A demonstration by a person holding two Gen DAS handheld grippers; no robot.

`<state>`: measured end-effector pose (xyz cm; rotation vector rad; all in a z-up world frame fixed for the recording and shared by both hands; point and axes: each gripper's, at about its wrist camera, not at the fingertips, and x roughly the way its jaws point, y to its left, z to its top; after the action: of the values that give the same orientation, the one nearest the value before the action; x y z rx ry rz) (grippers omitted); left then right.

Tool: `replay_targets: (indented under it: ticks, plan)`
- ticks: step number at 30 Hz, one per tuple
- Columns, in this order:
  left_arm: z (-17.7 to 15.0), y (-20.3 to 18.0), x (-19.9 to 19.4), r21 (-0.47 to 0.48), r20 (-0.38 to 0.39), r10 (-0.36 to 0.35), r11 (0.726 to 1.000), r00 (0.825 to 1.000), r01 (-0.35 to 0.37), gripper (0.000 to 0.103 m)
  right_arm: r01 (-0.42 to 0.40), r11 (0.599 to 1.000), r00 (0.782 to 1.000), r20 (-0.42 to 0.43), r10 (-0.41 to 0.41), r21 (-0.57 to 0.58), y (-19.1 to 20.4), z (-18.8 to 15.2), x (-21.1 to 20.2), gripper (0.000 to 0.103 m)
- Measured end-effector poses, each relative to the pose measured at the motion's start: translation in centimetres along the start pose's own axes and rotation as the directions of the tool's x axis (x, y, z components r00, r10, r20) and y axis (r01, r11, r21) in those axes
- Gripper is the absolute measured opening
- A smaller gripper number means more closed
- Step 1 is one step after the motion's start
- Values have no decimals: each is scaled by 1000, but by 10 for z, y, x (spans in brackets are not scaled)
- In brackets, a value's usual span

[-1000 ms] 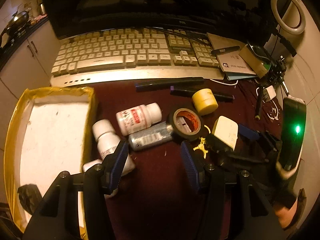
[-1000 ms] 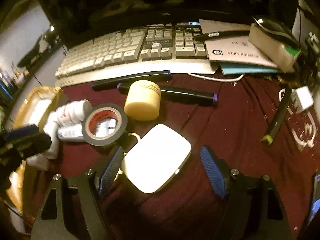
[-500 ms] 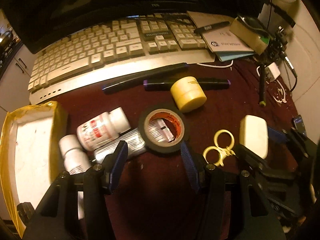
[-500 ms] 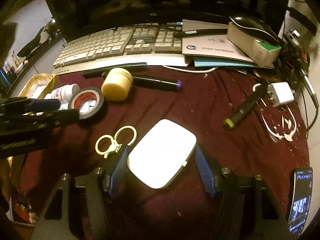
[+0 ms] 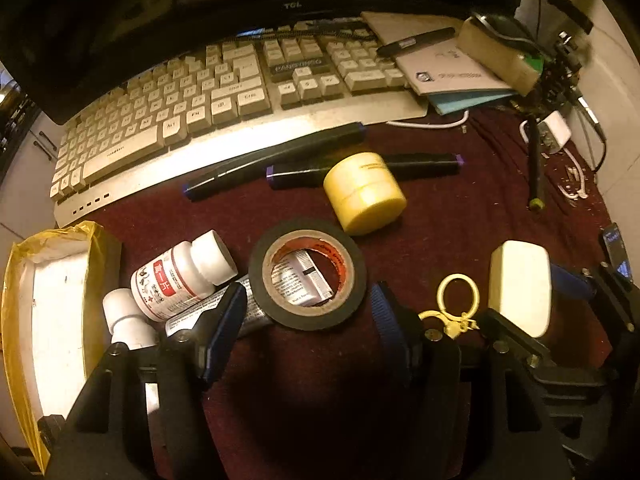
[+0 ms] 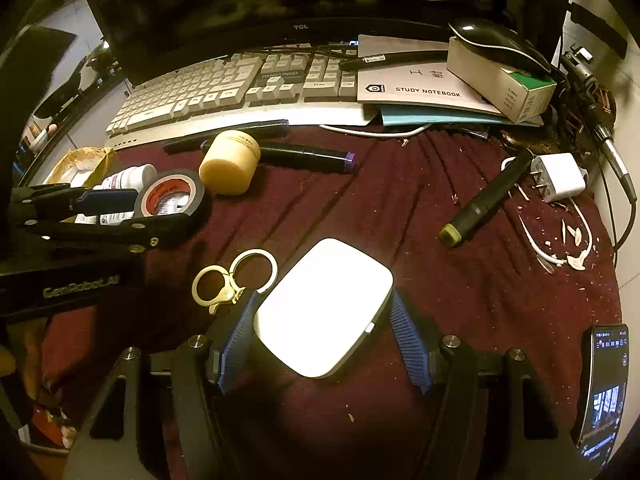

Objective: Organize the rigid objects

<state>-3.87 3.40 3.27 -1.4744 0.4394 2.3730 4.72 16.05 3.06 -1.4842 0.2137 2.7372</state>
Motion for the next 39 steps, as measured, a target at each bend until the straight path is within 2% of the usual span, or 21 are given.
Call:
replay_targets:
  ticks: [6, 12, 15, 17, 19, 22, 24, 30, 39]
  plan:
    - [6, -12, 9, 56, 17, 71, 996, 997, -72, 65, 7, 1000, 1000, 0, -7, -1, 2, 1, 1, 61]
    - [3, -13, 8, 76, 48, 64, 995, 997, -67, 61, 12, 1000, 1000, 8, -12, -3, 2, 0, -1, 61]
    - [-4, -13, 3, 85, 54, 45, 995, 997, -50, 61, 9, 1000, 1000, 15, -9, 0, 2, -1, -1, 61]
    - [-12, -12, -4, 84, 57, 9, 996, 998, -13, 61, 7, 1000, 1000, 19, -7, 0, 1, -1, -1, 61]
    - [-23, -9, -14, 67, 51, -57, 996, 997, 53, 61, -5, 1000, 1000, 18, 4, 4, 1, -2, -3, 61]
    - [-43, -6, -26, 56, 73, -65, 997, 995, 61, 61, -40, 999, 999, 18, 40, -10, 4, -4, -6, 61]
    - [-54, -1, -34, 38, 59, -107, 994, 993, 105, 61, -43, 999, 999, 24, 43, -29, 8, -7, -9, 61]
    - [-87, 2, -42, 10, 39, -98, 995, 994, 97, 61, -32, 998, 999, 22, 33, -55, 10, -12, -8, 61]
    - [-94, 7, -38, -16, 61, -107, 994, 992, 108, 61, -4, 998, 1000, 26, 5, -58, 14, -12, -6, 61]
